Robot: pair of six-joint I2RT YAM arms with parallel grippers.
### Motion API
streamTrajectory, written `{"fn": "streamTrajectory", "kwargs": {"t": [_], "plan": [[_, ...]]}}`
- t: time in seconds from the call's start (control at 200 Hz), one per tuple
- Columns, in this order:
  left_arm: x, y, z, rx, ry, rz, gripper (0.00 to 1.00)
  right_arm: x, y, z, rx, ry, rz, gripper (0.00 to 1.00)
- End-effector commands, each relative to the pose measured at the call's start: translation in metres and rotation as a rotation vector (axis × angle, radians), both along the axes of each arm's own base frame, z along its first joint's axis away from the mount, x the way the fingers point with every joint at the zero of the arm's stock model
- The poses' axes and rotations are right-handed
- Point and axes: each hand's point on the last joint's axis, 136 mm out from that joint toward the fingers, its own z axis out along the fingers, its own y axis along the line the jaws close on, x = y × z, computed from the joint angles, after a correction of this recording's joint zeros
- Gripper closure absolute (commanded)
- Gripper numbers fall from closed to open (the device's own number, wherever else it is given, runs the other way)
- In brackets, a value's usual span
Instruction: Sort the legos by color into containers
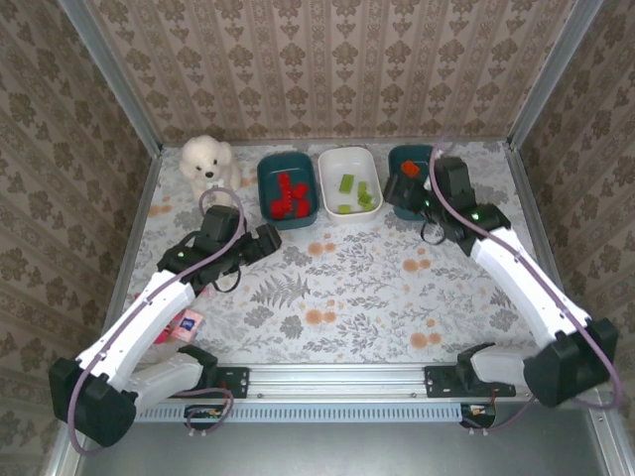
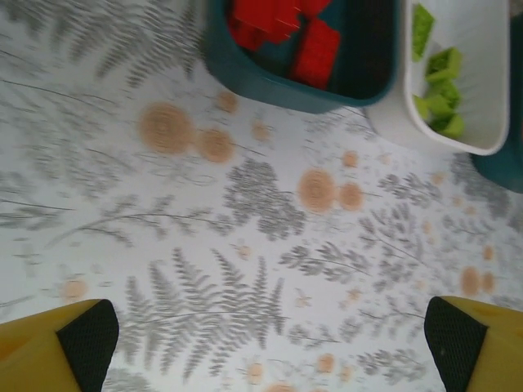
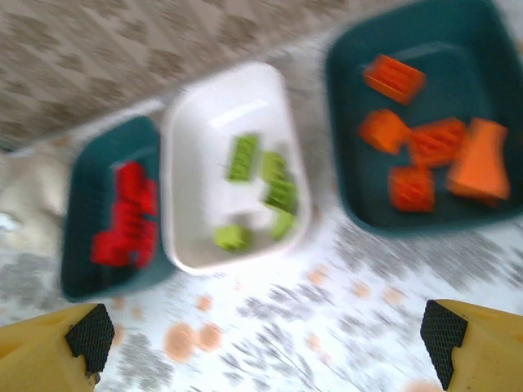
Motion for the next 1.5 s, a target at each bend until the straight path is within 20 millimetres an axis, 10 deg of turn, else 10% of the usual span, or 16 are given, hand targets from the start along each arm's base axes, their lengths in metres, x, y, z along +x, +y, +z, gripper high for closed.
{"fn": "streamTrajectory", "kwargs": {"t": [0.0,0.11,0.28,0.665,0.895,1.175,1.495], "plan": [[-0.003,0.058,-0.003,0.305,-0.037,0.106,0.00,-0.040,-0.069,-0.028,-0.197,0.073,-0.265,0.00],[0.008,0.115,0.005,0.630,-0.107,0.298,0.00,-0.039,-0.097,-0.036,-0.365,-0.082,-0.273,0.00],[0.058,0.101,-0.020,0.857,-0.296,0.018,0.00,-0.036,-0.116,-0.075,-0.584,-0.199,-0.210,0.00],[0.117,0.139,-0.084,0.711,-0.277,0.012,0.00,0.008,-0.139,-0.128,-0.453,-0.193,-0.201,0.00],[0.158,0.140,-0.084,0.692,-0.390,-0.032,0.00,0.039,-0.136,-0.136,-0.394,-0.226,-0.186,0.00],[0.136,0.157,-0.083,0.663,-0.572,0.102,0.00,0.013,-0.131,-0.141,-0.369,-0.415,-0.191,0.00],[0.137,0.159,-0.084,0.669,-0.582,0.117,0.00,0.035,-0.117,-0.148,-0.444,-0.310,-0.126,0.00]]}}
